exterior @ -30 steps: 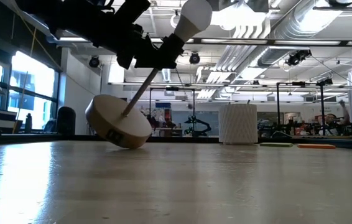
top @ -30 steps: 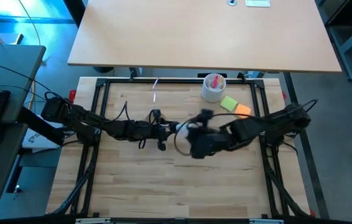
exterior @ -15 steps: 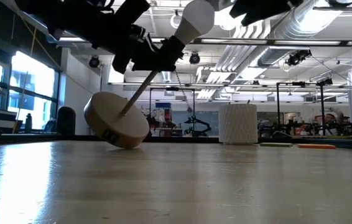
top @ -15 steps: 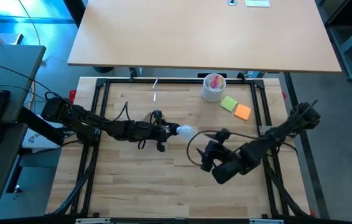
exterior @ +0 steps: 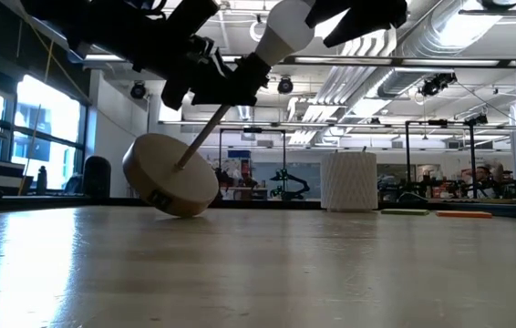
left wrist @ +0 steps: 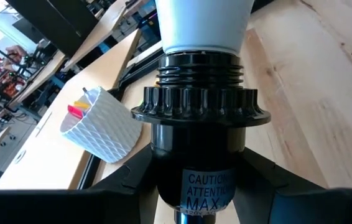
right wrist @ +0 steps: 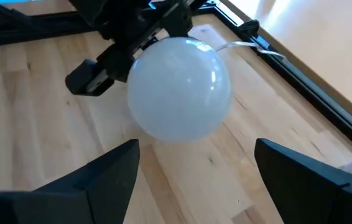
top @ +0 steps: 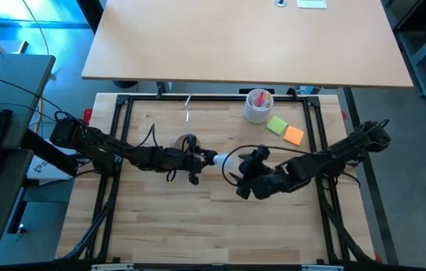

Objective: Screw lightbulb
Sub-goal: Remove the light bulb from the lamp

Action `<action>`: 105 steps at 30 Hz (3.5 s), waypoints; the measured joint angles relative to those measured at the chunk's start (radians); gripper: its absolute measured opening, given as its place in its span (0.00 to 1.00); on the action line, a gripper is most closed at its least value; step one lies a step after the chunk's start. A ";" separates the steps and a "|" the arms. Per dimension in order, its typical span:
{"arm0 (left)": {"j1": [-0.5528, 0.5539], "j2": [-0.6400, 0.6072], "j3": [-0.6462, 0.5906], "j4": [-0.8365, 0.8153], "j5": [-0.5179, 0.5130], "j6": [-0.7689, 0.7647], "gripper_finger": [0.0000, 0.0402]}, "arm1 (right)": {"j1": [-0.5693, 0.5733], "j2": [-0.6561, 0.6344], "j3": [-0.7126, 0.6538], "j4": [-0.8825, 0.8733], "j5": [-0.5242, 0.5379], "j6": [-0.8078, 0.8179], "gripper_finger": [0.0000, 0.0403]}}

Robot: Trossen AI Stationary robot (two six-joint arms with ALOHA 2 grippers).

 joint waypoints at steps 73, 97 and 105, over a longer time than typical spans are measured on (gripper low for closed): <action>-0.042 0.000 0.002 0.003 0.028 -0.081 0.36 | 0.101 -0.038 0.126 0.213 0.114 -0.172 0.82; -0.044 0.000 0.002 0.003 -0.027 -0.092 0.36 | -0.009 0.097 0.127 -0.060 -0.013 0.286 0.82; -0.046 0.003 0.002 0.004 -0.018 -0.092 0.36 | -0.075 0.097 0.135 -0.002 -0.150 0.067 0.77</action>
